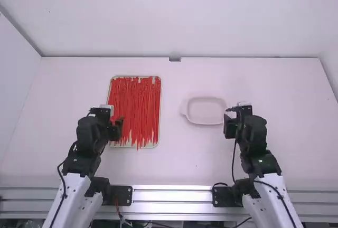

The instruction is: Fasten the cable tie

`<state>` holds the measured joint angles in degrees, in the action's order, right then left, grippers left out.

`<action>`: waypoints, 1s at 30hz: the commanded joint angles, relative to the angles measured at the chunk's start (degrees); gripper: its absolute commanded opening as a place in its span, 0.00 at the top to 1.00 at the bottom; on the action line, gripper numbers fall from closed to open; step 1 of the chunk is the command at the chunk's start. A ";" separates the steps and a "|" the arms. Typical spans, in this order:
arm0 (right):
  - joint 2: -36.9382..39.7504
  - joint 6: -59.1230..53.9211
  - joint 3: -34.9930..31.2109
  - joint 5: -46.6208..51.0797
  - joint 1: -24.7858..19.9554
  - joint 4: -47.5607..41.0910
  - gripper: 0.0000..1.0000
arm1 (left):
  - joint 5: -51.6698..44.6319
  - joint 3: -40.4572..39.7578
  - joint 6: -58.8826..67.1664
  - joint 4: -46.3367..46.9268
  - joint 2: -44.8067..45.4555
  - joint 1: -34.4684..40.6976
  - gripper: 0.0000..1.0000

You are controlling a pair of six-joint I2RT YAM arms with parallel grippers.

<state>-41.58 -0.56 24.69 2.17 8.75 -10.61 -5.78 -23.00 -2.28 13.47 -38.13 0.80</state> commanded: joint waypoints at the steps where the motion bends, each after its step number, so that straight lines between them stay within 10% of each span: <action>1: -3.27 -0.43 3.96 0.86 0.92 -0.51 0.37 | -1.45 -3.06 -0.68 0.96 -2.92 0.60 0.37; 30: -28.81 -0.78 20.10 2.55 6.54 -7.52 0.02 | -5.60 -17.66 -3.90 8.29 -26.25 1.49 0.02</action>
<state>-69.78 -1.65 42.52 4.05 15.00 -17.87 -10.55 -39.13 -5.67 21.61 -63.81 1.78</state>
